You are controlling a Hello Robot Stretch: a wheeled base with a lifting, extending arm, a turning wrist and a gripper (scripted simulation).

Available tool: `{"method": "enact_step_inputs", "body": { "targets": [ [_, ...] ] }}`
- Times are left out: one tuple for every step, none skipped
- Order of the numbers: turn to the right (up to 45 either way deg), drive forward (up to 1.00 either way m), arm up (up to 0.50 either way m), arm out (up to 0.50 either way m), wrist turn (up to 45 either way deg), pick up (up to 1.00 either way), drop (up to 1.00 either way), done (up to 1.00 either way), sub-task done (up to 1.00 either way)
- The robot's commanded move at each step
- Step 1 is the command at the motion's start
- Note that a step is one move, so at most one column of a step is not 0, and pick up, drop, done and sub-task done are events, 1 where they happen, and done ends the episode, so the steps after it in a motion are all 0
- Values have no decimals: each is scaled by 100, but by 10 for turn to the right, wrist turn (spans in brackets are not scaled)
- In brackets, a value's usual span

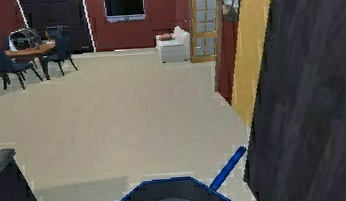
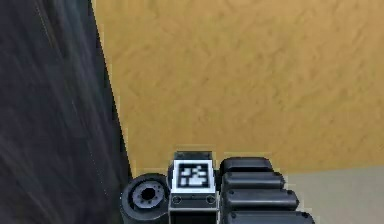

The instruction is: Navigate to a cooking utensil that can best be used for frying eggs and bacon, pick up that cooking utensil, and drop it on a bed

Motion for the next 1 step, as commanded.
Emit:
{"method": "enact_step_inputs", "body": {
  "targets": [
    [0, 100, 0, 0, 0, 0, 0, 0, 0]
  ]
}}
